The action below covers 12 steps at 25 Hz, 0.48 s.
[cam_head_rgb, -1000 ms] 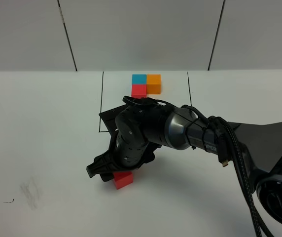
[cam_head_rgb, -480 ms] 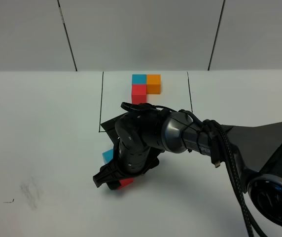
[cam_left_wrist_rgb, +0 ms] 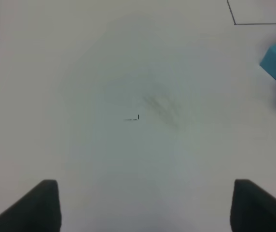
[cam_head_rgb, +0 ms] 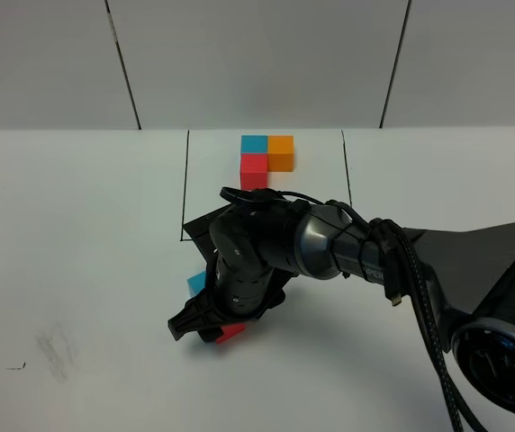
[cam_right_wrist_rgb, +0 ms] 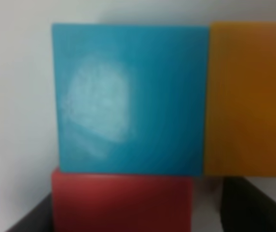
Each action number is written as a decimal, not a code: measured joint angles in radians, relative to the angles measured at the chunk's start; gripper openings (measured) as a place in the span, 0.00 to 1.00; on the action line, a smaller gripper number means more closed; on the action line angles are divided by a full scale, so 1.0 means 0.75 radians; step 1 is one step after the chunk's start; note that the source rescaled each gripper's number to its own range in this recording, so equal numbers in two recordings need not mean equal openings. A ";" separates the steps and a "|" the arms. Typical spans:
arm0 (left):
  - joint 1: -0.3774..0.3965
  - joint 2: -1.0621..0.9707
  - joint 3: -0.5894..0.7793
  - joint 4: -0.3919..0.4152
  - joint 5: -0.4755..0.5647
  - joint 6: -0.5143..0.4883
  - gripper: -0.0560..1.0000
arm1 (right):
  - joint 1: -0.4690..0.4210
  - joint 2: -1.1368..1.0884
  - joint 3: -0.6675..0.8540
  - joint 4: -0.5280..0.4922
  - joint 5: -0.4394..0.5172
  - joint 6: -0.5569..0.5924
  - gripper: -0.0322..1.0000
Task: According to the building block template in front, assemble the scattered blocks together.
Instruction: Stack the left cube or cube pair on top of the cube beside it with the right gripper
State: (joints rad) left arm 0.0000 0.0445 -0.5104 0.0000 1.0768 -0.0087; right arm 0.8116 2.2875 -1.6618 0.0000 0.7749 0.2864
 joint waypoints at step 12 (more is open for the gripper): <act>0.000 0.000 0.000 0.000 0.000 0.000 0.60 | 0.000 0.006 0.000 0.000 -0.042 0.000 0.03</act>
State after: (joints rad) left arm 0.0000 0.0445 -0.5104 0.0000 1.0768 -0.0087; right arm 0.8116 2.2921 -1.6618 0.0000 0.7431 0.2864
